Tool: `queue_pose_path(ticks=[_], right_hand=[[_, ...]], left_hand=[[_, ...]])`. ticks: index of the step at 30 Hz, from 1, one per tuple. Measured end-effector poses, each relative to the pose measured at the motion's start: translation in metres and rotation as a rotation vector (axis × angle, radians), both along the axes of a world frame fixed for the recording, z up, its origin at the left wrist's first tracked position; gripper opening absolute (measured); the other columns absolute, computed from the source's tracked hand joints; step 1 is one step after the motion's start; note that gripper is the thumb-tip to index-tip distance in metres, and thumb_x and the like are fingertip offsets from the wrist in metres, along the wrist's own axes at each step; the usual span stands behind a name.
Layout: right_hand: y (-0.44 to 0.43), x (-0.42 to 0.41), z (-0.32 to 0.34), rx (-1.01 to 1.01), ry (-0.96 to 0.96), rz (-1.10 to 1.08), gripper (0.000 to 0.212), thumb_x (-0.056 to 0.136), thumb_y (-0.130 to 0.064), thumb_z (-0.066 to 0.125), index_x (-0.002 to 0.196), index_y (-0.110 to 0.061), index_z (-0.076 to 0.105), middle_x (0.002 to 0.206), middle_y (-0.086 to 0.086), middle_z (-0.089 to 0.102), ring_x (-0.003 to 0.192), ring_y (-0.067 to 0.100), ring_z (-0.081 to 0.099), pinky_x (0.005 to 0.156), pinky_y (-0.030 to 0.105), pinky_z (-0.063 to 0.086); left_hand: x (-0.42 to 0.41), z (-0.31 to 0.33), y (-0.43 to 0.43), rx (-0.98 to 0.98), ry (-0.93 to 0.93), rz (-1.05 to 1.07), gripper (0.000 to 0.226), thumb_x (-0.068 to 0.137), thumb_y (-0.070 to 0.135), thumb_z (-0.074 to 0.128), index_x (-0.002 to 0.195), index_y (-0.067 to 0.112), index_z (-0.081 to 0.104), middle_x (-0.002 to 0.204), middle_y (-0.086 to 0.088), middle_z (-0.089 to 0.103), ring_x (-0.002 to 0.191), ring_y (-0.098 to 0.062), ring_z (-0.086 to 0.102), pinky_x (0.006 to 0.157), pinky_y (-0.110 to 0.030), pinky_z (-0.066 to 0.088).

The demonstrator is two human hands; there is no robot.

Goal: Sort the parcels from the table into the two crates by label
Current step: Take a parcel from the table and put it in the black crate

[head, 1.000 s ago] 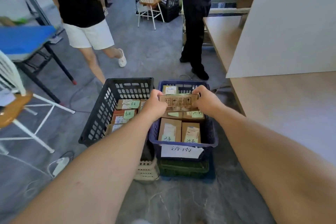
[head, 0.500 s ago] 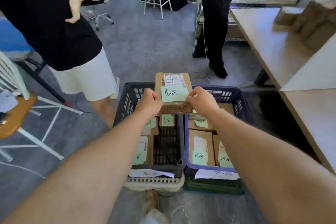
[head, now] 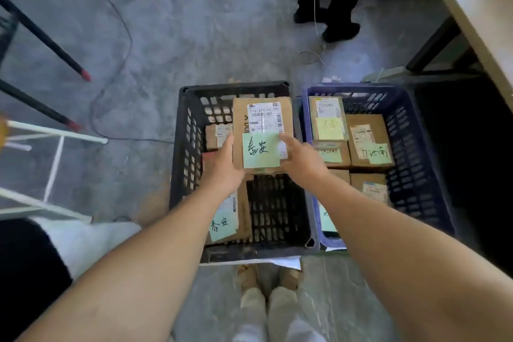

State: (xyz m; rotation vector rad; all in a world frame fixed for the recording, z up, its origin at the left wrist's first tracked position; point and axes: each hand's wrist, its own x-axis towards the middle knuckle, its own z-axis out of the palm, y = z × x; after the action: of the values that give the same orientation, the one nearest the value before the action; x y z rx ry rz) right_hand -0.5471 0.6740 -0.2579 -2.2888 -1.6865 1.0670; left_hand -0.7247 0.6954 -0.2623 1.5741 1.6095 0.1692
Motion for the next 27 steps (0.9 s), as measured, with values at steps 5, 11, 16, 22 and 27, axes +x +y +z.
queue_pose_path(ticks=[5,11,16,22,27], right_hand=[[0.010,-0.003,-0.041,-0.067,-0.074,0.054,0.067,0.098,-0.013,0.043,0.154,-0.035,0.014,0.125,0.015,0.046,0.086,0.027,0.053,0.070,0.034,0.047],[-0.002,-0.015,-0.099,-0.292,-0.168,0.145,0.076,0.096,-0.008,0.044,0.155,-0.030,0.000,0.134,0.020,0.040,0.114,0.037,0.051,0.082,0.039,0.044],[-0.011,-0.027,-0.145,-0.449,-0.263,0.226,0.079,0.095,-0.006,0.044,0.155,-0.025,-0.004,0.132,0.022,0.042,0.117,0.036,0.049,0.087,0.040,0.045],[-0.013,-0.035,-0.187,-0.591,-0.290,0.232,0.066,0.101,-0.017,0.037,0.155,-0.021,-0.002,0.148,0.028,0.024,0.136,0.041,0.029,0.100,0.046,0.041],[-0.024,-0.045,-0.204,-0.616,-0.292,0.174,0.055,0.101,-0.022,0.043,0.151,-0.013,0.020,0.138,0.023,0.039,0.126,0.036,0.042,0.086,0.040,0.047]], left_hand=[[-0.001,-0.045,0.000,-0.037,0.010,-0.004,0.078,0.093,0.019,0.059,0.151,0.042,0.014,0.132,0.011,0.053,0.109,-0.023,0.059,0.090,-0.045,0.052],[0.002,-0.118,-0.019,-0.162,0.016,0.005,0.082,0.091,0.017,0.063,0.152,0.041,0.014,0.126,0.011,0.055,0.107,-0.020,0.059,0.087,-0.038,0.051],[0.002,-0.169,-0.034,-0.246,0.065,-0.041,0.085,0.089,0.013,0.062,0.153,0.039,0.013,0.140,0.004,0.051,0.119,-0.020,0.054,0.095,-0.039,0.048],[0.006,-0.208,-0.050,-0.345,0.035,-0.103,0.079,0.088,0.014,0.063,0.150,0.041,0.021,0.134,0.003,0.056,0.112,-0.020,0.058,0.096,-0.038,0.049],[0.007,-0.225,-0.052,-0.360,0.061,-0.159,0.079,0.086,0.013,0.064,0.151,0.036,0.024,0.137,-0.004,0.051,0.115,-0.024,0.056,0.098,-0.039,0.048]])
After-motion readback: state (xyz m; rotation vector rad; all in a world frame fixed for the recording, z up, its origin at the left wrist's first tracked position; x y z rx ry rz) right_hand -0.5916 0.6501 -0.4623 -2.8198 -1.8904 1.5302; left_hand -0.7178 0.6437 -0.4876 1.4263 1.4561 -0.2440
